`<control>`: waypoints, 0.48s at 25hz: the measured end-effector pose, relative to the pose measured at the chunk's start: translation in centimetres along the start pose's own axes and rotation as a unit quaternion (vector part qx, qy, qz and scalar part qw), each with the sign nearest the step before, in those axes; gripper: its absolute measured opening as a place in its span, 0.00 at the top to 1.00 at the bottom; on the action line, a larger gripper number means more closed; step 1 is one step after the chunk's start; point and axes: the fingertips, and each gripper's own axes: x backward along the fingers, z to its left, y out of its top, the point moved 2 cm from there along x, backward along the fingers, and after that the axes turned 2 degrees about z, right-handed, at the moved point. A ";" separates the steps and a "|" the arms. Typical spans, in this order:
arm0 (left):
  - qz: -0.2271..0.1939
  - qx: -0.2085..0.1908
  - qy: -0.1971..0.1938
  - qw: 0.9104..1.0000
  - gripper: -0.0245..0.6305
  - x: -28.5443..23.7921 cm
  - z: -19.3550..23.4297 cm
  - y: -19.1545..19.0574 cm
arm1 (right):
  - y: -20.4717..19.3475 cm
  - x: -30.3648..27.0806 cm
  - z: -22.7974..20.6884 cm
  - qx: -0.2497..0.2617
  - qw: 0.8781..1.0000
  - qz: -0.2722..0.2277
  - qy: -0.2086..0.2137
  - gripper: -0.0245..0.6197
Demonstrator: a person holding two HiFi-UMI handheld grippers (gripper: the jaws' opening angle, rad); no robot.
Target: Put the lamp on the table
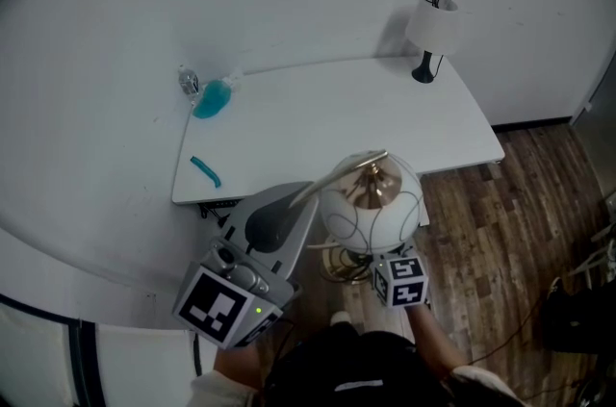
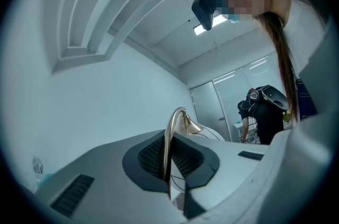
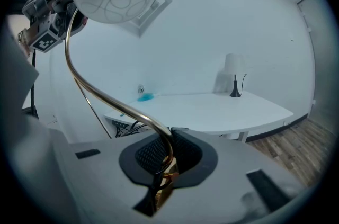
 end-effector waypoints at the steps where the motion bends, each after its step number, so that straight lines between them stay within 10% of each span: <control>1: 0.000 0.000 -0.002 1.000 0.94 0.0 0.1 0.0 | 0.0 0.0 0.0 -0.001 1.000 0.001 -0.001 0.94; 12: -0.009 0.003 -0.010 1.000 0.94 -0.1 0.4 -0.1 | 0.0 -0.4 0.0 -0.001 1.000 0.001 -0.008 0.94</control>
